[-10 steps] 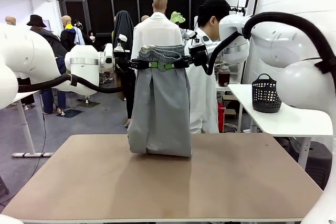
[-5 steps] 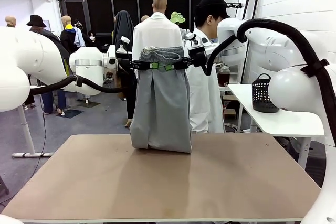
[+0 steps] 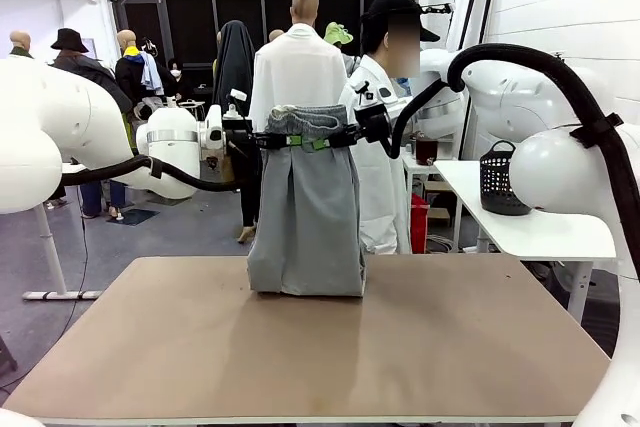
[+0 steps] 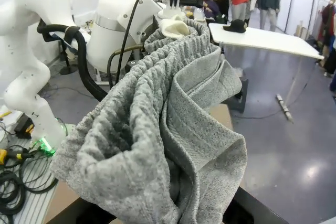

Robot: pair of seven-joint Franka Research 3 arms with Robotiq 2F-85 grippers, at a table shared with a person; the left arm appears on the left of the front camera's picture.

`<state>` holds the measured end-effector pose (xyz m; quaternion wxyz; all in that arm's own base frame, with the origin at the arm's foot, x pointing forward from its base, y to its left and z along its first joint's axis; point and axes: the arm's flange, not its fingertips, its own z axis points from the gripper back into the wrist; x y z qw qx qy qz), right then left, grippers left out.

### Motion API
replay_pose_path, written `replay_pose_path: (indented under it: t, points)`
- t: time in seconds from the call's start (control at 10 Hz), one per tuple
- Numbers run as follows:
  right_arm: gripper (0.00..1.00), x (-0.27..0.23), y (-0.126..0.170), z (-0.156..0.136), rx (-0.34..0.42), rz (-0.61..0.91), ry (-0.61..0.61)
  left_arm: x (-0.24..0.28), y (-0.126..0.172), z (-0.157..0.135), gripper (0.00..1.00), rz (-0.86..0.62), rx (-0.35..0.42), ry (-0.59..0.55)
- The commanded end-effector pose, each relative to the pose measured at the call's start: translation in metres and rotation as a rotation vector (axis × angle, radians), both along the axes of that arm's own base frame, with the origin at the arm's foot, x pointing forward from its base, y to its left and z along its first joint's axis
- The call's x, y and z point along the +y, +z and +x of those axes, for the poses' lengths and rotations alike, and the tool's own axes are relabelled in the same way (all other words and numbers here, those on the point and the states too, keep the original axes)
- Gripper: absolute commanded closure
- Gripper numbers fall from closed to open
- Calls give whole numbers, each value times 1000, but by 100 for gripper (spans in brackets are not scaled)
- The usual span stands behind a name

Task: Fold the training pants.
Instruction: Fold the Training pants in half.

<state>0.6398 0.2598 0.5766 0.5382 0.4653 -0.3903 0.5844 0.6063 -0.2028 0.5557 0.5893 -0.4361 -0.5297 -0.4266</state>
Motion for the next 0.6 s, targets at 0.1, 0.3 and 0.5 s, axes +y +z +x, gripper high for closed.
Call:
replay_pose_path:
  t: [0.1, 0.3, 0.5]
  points:
    - [100, -8, -16, -44, 157, -20, 12, 21, 0, -47, 100, -1, 97, -31]
    - [100, -14, -38, -63, 237, -10, 15, 29, -20, -72, 100, -17, 171, -73]
    - [100, -23, -67, -83, 307, 29, -13, 37, -45, -93, 100, -59, 225, -81]
